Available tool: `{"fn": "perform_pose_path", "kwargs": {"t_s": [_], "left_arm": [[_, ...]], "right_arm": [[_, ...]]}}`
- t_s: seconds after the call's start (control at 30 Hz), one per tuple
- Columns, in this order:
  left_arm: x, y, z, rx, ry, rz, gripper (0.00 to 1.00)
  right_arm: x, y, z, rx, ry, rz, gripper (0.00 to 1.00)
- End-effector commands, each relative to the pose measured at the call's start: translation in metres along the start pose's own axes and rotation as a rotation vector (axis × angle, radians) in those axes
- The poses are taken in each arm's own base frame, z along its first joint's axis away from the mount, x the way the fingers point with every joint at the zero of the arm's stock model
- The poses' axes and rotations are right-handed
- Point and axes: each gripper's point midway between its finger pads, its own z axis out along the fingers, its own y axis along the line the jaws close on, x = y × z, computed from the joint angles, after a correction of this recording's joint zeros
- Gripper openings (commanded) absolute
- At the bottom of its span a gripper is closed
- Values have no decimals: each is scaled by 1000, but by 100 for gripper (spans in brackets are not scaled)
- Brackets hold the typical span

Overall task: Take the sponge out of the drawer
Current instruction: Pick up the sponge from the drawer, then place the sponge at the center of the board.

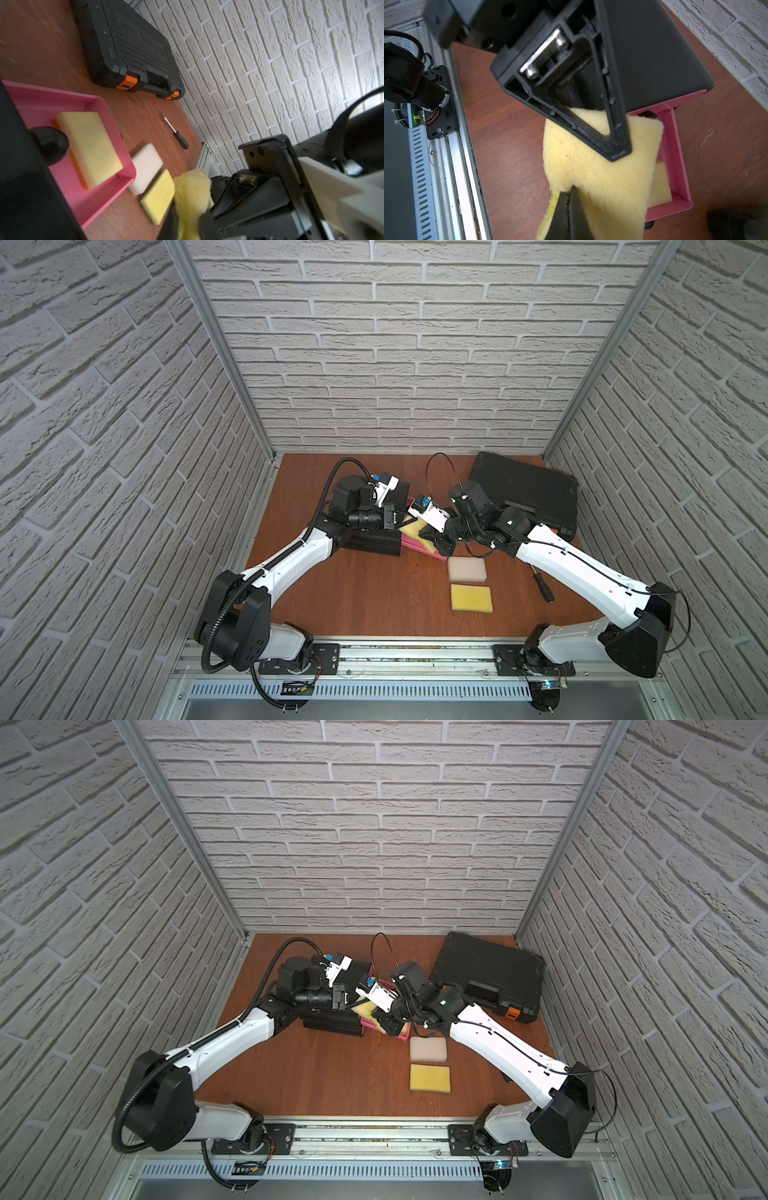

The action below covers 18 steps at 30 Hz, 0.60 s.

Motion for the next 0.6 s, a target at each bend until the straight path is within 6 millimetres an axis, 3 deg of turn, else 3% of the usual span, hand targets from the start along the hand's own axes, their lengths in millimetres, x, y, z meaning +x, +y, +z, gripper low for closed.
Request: {"fn": "perform_pose_path", "kwargs": {"t_s": [0.0,0.1,0.3,0.43,0.57], "left_arm": [[-3,-13,3,23,-3,44,0],[-3,-11,1,-8,-25,43,0],[-6,-6,-13,-122,-169,60,0],[0,-11,-23,-174,-319,87,0],[23,-11,-28,-217,-433,101,0]], "right_arm": [[-29,-6,-9,42,-98,-26,4],[-31,-11,-11,72,-108,-6,8],[-39,-29,-35,207,-208,100,40],[-41,-28,-60,239,-335,153,43],[-38,-21,-82,234,-463,209,46]]}}
